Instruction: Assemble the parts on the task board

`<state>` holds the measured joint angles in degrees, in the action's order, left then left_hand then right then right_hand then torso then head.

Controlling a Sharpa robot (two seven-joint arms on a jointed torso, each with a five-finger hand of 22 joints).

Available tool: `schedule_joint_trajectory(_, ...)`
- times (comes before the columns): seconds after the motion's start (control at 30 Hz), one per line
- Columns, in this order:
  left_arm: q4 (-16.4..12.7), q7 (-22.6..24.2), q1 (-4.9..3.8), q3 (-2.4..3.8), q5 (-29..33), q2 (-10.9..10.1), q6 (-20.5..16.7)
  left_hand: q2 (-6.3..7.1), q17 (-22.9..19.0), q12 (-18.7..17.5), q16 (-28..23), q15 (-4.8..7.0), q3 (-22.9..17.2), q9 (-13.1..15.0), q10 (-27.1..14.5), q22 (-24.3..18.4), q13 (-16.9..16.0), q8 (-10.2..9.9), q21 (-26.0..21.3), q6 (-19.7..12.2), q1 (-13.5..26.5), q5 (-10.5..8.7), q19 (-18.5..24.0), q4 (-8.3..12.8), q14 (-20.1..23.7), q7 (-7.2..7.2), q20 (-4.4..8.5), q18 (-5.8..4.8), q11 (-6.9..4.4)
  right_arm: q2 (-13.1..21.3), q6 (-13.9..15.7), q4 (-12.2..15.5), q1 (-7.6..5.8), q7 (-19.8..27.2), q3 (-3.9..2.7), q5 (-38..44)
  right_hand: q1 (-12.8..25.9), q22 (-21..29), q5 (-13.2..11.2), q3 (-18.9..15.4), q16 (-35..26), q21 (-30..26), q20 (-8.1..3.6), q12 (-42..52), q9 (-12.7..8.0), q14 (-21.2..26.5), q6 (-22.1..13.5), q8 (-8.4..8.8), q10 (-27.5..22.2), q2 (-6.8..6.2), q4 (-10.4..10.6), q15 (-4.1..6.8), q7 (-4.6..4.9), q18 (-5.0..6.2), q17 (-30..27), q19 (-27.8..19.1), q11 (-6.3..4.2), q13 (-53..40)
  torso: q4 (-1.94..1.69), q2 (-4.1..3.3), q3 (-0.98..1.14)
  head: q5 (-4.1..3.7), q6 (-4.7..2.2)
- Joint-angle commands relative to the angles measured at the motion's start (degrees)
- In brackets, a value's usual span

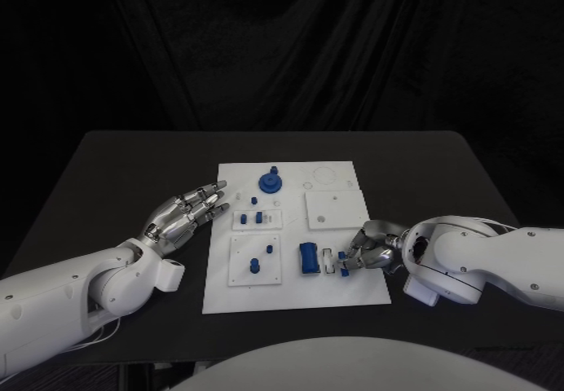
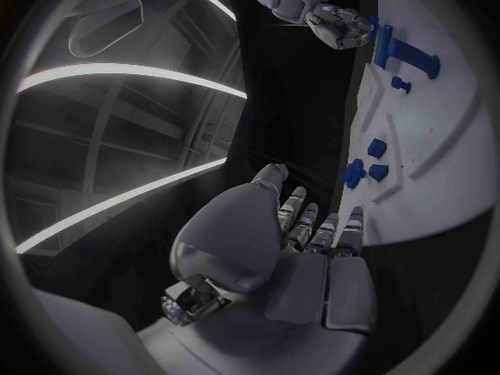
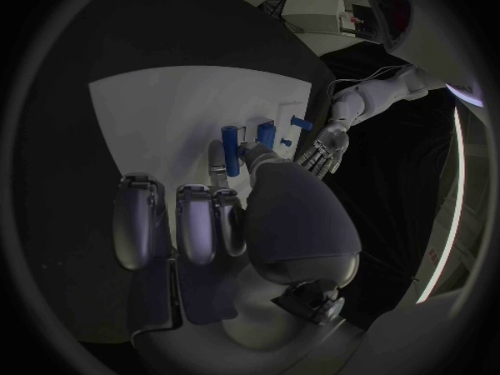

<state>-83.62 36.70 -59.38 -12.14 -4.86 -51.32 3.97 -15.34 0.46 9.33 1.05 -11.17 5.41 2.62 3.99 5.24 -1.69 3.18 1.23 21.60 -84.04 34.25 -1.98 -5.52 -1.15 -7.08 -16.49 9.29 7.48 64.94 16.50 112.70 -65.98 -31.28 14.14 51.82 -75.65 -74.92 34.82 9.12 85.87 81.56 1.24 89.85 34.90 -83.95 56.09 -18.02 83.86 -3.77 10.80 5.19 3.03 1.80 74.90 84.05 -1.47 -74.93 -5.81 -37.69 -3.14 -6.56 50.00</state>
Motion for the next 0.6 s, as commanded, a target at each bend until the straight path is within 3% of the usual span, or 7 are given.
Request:
schedule_joint_trajectory(0.03, -0.1, 0.4, 0.1, 0.04, 0.2, 0.1, 0.5, -0.04, 0.1, 0.4, 0.3, -0.29, -0.4, 0.1, 0.0, 0.0, -0.1, 0.3, 0.1, 0.1, -0.4, 0.39, -0.1, 0.0, 0.0, -0.14, -0.22, 0.13, 0.27, -0.2, 1.4, -0.1, -0.11, 1.2, 0.03, -3.4, 0.7, -12.3, -0.4, 1.6, 0.2, 0.3, 0.15, 0.1, -0.1, -4.4, 0.2, -0.1, 6.1, 0.18, -1.1, -0.29, -0.07, 0.29, 6.2, 2.8, 0.22, -15.1, 0.08, -0.03, -0.04, 0.06, 0.0)
schedule_joint_trajectory(0.2, -0.1, 0.3, 0.1, 0.04, 0.2, 0.3, 0.6, -0.04, 0.1, 0.4, 0.3, -0.29, -0.4, 0.1, 0.0, 0.0, -0.1, 0.3, 0.1, 0.1, -0.4, 0.39, -0.1, 0.0, 0.0, -0.14, -0.22, 0.13, 0.27, -0.8, 1.4, -0.5, -0.13, 1.3, 0.03, -3.6, 0.9, -12.3, -0.4, 1.6, 0.1, 0.3, 0.15, 0.1, -0.1, -4.4, 0.2, -0.1, 6.1, 0.18, -1.0, -0.29, -0.07, 0.29, 6.1, 2.8, 0.22, -15.1, -0.07, -0.04, -0.05, -0.16, 0.0)
schedule_joint_trajectory(0.6, 0.1, 0.1, 0.1, 0.04, 0.2, 0.6, 0.9, -0.04, 0.1, 0.4, 0.3, -0.33, -0.5, 0.1, 0.0, 0.0, -0.1, 0.3, 0.1, 0.0, -0.4, 0.39, -0.1, 0.1, 0.0, -0.18, -0.23, 0.11, 0.26, -2.4, 2.1, -1.5, -0.13, 0.9, 0.02, -3.8, 1.9, -12.0, -2.1, 2.2, 0.0, -0.8, 0.15, 0.1, -0.2, -4.4, 0.1, -0.12, 6.1, -0.03, -0.4, -0.29, -0.1, 0.56, 5.8, 2.4, 0.21, -15.1, 0.03, -0.02, 0.01, 0.16, 0.0)
